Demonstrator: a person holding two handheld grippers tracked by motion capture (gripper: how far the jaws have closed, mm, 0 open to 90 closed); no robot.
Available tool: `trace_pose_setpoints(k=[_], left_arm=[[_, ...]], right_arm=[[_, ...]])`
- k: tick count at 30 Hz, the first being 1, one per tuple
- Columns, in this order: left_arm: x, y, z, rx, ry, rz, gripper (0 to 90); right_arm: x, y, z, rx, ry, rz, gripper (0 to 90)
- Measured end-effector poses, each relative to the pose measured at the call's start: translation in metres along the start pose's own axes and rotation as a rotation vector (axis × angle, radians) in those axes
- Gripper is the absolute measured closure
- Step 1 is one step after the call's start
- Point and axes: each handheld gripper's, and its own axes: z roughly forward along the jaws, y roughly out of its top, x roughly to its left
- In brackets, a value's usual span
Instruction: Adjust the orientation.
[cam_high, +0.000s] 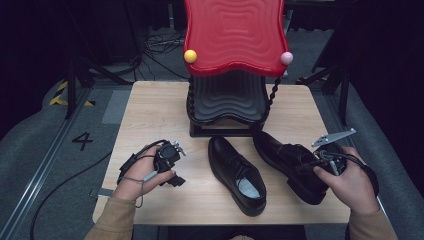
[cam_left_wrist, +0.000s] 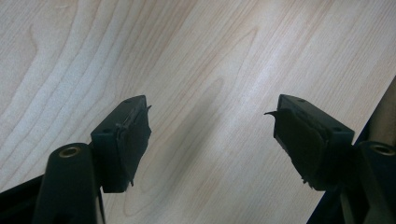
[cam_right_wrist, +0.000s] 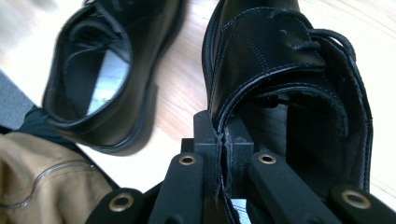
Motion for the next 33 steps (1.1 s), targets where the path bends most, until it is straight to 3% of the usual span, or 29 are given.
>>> trace_pose_setpoints(k=[8, 12, 18, 21, 22, 23, 24, 28, 29, 31, 33], left_arm=[[0.000, -0.009, -0.002, 0.002, 0.005, -0.021, 27.6], [0.000, -0.015, -0.004, -0.003, 0.008, -0.034, 27.6], [-0.001, -0.022, -0.006, -0.010, 0.013, -0.048, 27.5], [-0.001, -0.023, -0.007, -0.006, 0.011, -0.049, 27.5], [-0.001, -0.024, -0.007, -0.006, 0.011, -0.050, 27.5], [-0.001, -0.024, -0.007, -0.006, 0.011, -0.050, 27.5], [0.000, -0.024, -0.007, -0.008, 0.017, -0.052, 27.5], [0.000, -0.025, -0.006, -0.008, 0.011, -0.057, 27.4], [0.000, -0.024, -0.006, -0.006, 0.008, -0.056, 27.4], [0.000, -0.024, -0.006, -0.004, 0.009, -0.059, 27.4], [0.000, -0.023, -0.005, -0.004, 0.009, -0.051, 27.4]], right_arm=[[0.016, 0.015, 0.022, -0.027, -0.017, -0.099, 86.7], [0.021, 0.022, 0.037, -0.027, -0.063, -0.146, 86.7], [0.040, 0.031, 0.072, 0.047, -0.158, -0.257, 86.0], [0.045, 0.032, 0.084, 0.094, -0.124, -0.272, 80.6], [0.046, 0.032, 0.087, 0.088, -0.088, -0.265, 76.1], [0.046, 0.032, 0.087, 0.088, -0.088, -0.265, 76.1], [0.046, 0.032, 0.087, 0.066, -0.045, -0.244, 75.2], [0.044, 0.033, 0.075, 0.042, -0.050, -0.203, 69.0], [0.042, 0.032, 0.067, 0.015, -0.010, -0.157, 64.8], [0.041, 0.031, 0.065, 0.011, -0.001, -0.136, 63.6], [0.038, 0.030, 0.060, -0.018, 0.011, -0.077, 58.8]])
